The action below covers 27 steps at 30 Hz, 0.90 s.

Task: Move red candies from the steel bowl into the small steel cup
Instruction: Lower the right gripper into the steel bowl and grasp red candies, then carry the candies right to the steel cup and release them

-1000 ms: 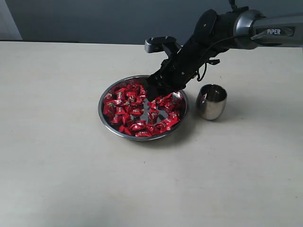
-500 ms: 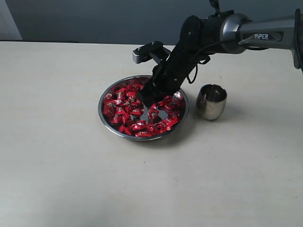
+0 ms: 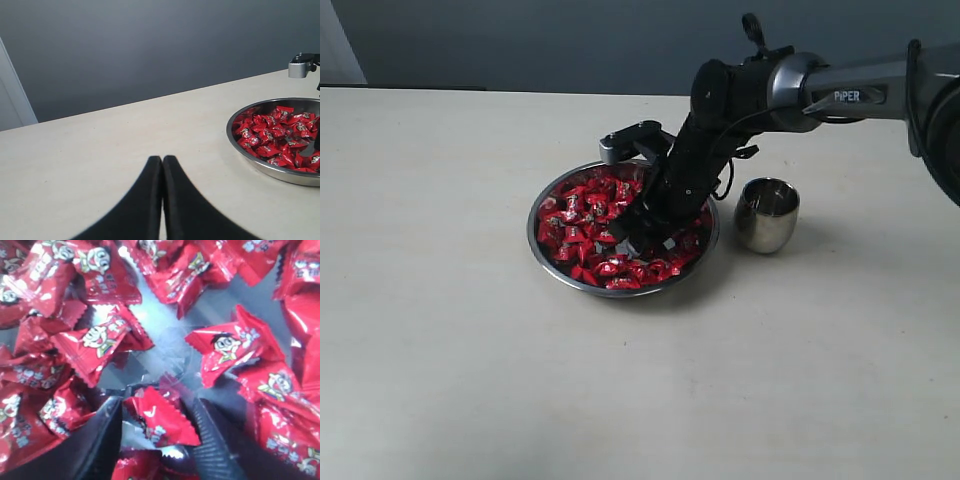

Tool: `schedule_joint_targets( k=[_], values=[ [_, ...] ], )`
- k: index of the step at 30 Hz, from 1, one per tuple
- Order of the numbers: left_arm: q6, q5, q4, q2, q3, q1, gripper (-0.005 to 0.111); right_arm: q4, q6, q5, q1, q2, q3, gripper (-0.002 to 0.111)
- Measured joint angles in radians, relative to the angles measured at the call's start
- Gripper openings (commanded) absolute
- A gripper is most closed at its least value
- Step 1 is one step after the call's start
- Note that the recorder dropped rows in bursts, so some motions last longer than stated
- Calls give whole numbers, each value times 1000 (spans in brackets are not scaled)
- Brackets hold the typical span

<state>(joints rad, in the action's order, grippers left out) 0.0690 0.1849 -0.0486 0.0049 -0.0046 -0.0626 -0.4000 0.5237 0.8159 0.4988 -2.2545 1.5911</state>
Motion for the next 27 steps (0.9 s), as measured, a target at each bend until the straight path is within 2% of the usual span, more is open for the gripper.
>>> schedule_joint_targets(
  k=[2,9,11,20,27],
  values=[
    [0,0,0,0,0,0,2,0,0,-4,2,0,0,40],
    [0,0,0,0,0,0,2,0,0,-5,2,0,0,4],
    [0,0,0,0,0,0,2,2,0,3,2,4,0,-1],
    [0,0,0,0,0,0,2,73,-4,41,2,141,0,-1],
    [0,0,0,0,0,0,2,294,-170,66,-6,264,0,-1]
  ],
)
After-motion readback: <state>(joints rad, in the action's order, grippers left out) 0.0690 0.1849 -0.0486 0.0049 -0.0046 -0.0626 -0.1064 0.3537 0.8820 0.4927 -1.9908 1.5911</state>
